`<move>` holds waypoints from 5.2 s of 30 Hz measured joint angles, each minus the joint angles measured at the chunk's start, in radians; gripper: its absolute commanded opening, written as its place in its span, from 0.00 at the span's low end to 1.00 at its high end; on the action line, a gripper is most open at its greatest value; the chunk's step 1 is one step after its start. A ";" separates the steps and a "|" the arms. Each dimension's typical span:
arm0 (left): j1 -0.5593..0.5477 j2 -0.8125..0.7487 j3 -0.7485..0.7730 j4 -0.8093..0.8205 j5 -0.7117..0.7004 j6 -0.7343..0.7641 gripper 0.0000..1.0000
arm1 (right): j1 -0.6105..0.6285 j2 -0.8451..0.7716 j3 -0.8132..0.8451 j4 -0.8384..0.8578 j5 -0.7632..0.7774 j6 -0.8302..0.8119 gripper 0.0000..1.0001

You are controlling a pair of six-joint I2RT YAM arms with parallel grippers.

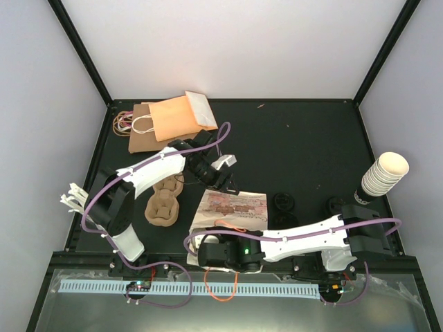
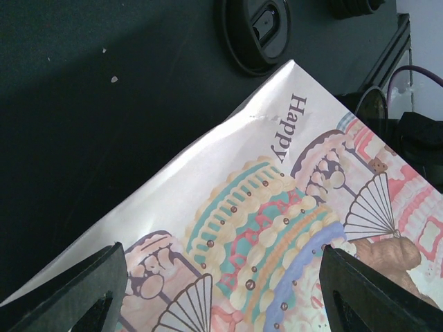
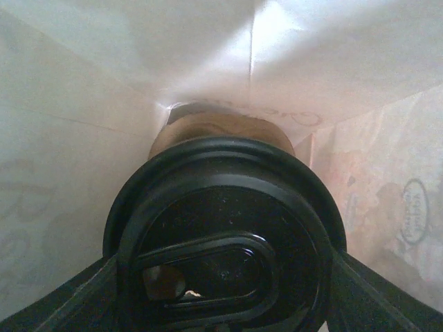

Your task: Pack the takeout coffee

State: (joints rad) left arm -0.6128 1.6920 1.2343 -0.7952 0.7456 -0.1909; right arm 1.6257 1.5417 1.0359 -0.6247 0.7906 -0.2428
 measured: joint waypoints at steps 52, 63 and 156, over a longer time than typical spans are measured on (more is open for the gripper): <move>-0.018 -0.009 -0.045 0.013 -0.008 0.000 0.63 | -0.078 -0.034 0.008 -0.047 -0.167 0.020 0.27; -0.018 -0.009 -0.037 0.010 -0.028 -0.002 0.72 | -0.185 -0.005 0.104 -0.124 -0.297 0.031 0.27; 0.175 -0.658 0.121 -0.229 -0.370 -0.127 0.91 | -0.556 -0.037 0.030 0.094 -0.700 0.025 0.29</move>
State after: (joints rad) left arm -0.4377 1.0340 1.3556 -1.0241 0.3756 -0.3176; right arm 1.0698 1.5043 1.0657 -0.5304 0.0902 -0.2180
